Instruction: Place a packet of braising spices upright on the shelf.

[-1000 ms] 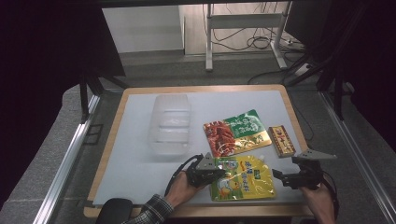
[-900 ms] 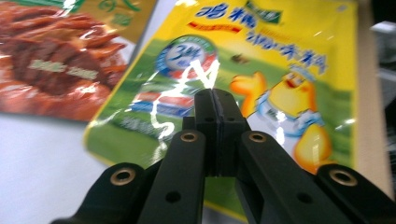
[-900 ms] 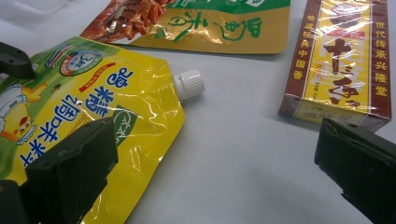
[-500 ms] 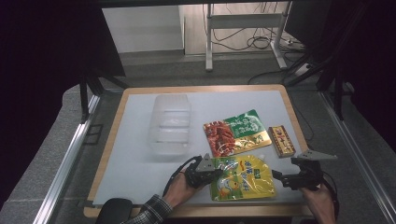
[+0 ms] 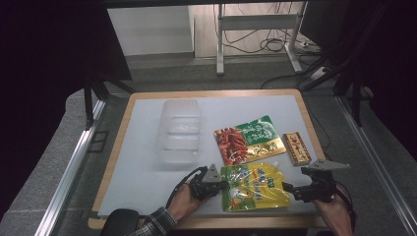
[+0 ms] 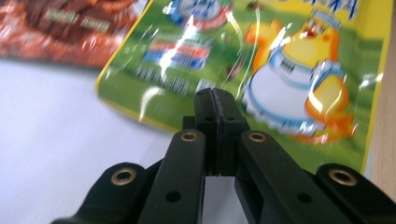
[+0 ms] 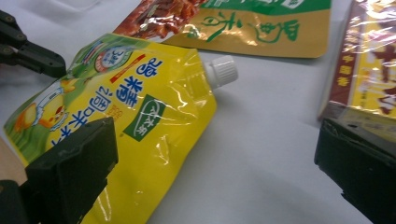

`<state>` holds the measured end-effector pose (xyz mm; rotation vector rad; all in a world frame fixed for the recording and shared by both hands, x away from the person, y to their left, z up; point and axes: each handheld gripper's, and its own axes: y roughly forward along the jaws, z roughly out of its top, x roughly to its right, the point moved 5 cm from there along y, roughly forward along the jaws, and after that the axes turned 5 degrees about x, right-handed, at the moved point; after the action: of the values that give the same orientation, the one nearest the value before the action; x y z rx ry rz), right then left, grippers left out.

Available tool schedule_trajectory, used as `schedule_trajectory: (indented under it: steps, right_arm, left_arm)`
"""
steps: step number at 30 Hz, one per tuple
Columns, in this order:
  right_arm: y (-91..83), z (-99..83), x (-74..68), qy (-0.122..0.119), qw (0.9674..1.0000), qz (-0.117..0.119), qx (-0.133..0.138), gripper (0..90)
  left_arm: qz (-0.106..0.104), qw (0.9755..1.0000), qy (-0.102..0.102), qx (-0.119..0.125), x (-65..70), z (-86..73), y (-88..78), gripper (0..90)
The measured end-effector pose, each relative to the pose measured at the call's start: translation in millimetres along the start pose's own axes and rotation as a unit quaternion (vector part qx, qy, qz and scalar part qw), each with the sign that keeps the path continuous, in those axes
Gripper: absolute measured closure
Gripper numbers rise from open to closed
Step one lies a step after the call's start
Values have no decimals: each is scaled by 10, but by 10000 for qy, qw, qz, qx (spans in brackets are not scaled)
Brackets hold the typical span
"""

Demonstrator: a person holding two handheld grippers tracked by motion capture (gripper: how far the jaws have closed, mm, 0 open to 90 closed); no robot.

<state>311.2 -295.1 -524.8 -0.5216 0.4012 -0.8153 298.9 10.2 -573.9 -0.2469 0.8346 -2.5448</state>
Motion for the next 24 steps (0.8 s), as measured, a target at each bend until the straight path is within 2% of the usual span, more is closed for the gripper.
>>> schedule_trajectory:
  steps: [3,7,13,18,20,24]
  right_arm:
    - [25,-17,-20,21,9999,92,-89,0]
    - [61,-34,-50,79,9996,222,-168,3]
    - [116,-68,-95,120,9988,309,-373,7]
    - [182,-88,-153,235,9970,537,-512,7]
    - [238,-107,-193,338,9954,620,-650,8]
    - [278,-102,-230,534,9931,769,-707,22]
  left_arm:
    - [-25,10000,6,-16,-4,3,2,900]
    - [-69,9999,-98,23,-7,5,7,900]
    - [-83,9999,-118,35,-12,3,7,900]
    - [-79,9999,-122,43,-12,1,7,900]
    - [-63,9999,-115,42,-7,1,7,900]
    - [-68,9999,-124,43,-9,0,7,900]
